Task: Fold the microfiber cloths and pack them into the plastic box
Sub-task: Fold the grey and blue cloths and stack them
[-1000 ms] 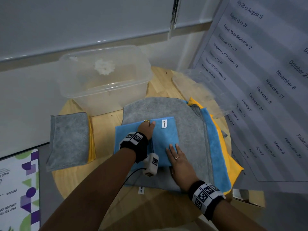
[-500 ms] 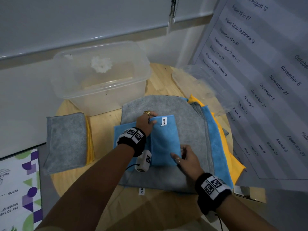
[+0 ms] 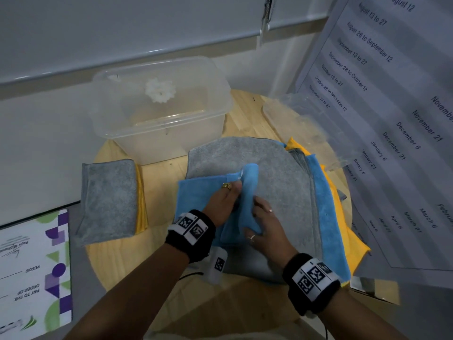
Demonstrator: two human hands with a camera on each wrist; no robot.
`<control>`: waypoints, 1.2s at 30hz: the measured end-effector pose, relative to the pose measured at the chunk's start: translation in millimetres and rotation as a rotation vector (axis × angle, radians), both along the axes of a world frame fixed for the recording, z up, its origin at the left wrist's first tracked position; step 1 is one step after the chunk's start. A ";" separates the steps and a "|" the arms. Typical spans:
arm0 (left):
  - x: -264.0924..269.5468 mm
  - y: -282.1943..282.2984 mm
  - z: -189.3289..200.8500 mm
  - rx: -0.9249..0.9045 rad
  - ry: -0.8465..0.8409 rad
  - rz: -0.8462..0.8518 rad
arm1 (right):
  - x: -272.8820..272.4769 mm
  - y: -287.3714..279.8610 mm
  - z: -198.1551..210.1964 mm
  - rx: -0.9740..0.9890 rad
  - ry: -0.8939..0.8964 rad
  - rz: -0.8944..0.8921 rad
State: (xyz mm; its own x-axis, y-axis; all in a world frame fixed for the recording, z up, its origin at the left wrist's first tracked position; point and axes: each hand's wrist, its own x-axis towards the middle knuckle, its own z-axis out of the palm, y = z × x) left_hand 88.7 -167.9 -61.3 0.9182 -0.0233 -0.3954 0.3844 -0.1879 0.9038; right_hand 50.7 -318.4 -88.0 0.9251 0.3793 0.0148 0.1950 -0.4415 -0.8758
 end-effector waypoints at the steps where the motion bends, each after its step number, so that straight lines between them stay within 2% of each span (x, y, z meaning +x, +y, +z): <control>1: -1.7 5.0 5.5 -0.139 0.069 0.089 | 1.6 9.4 -0.6 -0.046 -0.037 0.077; 3: -2.3 23.0 11.7 -0.352 0.191 0.194 | 3.5 28.5 -0.1 -0.089 -0.076 0.215; 5: -0.1 45.4 8.8 -0.413 0.257 0.174 | 2.3 45.7 1.3 -0.138 -0.110 0.340; 7: 1.8 63.6 2.5 -0.273 0.243 0.170 | 3.3 60.9 3.7 -0.253 -0.119 0.485; 9: 6.6 80.7 -9.5 0.015 0.194 0.188 | 4.7 73.1 4.9 -0.376 -0.100 0.617; 11: 7.4 94.3 -18.5 0.169 0.137 0.161 | 5.3 80.1 5.0 -0.436 -0.061 0.693; 13: 7.0 105.4 -26.3 0.087 0.115 0.172 | 6.5 82.5 2.5 -0.425 -0.066 0.705; 15: 8.4 114.1 -36.3 -0.025 0.165 0.238 | 7.0 80.5 -2.4 -0.444 -0.085 0.702; 19: 10.1 120.6 -53.4 0.064 0.243 0.248 | 2.2 70.3 -17.5 -0.699 -0.106 0.721; 21: 9.6 119.5 -53.4 0.158 0.220 0.214 | -2.4 67.5 -23.9 -0.748 -0.104 0.737; 24: 11.2 117.3 -53.9 0.344 0.163 0.181 | -7.3 68.2 -26.8 -0.611 -0.177 0.653; 26: 13.3 117.2 -54.8 0.462 0.162 0.156 | -9.0 71.3 -30.0 -0.386 -0.142 0.386; 28: 14.7 118.8 -54.8 0.611 0.198 0.103 | -4.1 79.1 -31.8 -0.116 0.181 -0.025; 30: 16.4 118.9 -52.8 0.635 0.210 0.076 | 8.4 88.9 -34.7 0.102 0.537 -0.264; 31: 18.4 117.6 -51.1 0.594 0.199 0.069 | 16.5 91.8 -37.4 0.118 0.642 -0.272; 32: 19.7 117.6 -50.4 0.564 0.190 0.061 | 22.9 93.8 -40.6 0.088 0.684 -0.209; 34: 20.8 119.0 -48.1 0.516 0.206 0.083 | 31.1 96.6 -38.4 -0.047 0.696 -0.087; 36: 20.3 122.5 -48.5 0.464 0.215 0.126 | 32.9 96.4 -37.3 -0.144 0.709 -0.055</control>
State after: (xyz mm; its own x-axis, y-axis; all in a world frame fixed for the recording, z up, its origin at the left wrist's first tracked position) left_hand 109.0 -45.5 -109.8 0.7997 0.3042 -0.5176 0.5973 -0.4901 0.6348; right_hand 83.6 -222.0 -125.4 0.7116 0.2852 -0.6421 -0.4234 -0.5551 -0.7159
